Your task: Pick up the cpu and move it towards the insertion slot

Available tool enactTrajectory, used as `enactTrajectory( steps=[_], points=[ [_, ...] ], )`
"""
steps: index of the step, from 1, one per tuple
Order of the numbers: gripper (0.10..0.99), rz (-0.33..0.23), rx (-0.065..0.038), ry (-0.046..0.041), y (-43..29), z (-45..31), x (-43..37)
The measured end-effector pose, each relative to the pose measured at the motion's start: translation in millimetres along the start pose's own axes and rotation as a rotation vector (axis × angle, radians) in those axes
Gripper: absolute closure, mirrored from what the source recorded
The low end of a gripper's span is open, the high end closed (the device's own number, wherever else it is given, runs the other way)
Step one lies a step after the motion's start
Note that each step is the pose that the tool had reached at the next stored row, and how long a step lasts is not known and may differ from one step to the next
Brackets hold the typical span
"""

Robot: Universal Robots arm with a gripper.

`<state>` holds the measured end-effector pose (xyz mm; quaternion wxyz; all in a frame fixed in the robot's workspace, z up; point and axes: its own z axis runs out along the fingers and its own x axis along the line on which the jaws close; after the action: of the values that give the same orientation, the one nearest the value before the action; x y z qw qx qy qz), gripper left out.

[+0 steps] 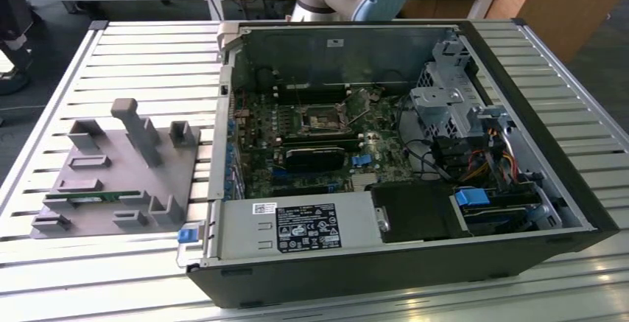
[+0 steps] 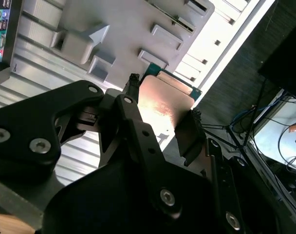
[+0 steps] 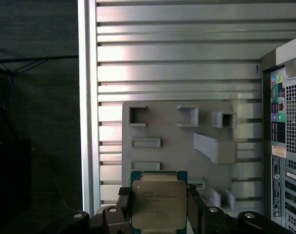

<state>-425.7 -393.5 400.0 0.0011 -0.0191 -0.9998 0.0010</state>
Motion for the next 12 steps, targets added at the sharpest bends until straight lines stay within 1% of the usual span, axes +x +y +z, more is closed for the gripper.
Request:
enactTrajectory(
  steps=[4,12],
  points=[
    [0.545,0.0,0.0,0.0,0.2,0.0,-6.3],
    [0.545,0.0,0.0,-0.0001,0.9,0.0,-23.1]
  ],
)
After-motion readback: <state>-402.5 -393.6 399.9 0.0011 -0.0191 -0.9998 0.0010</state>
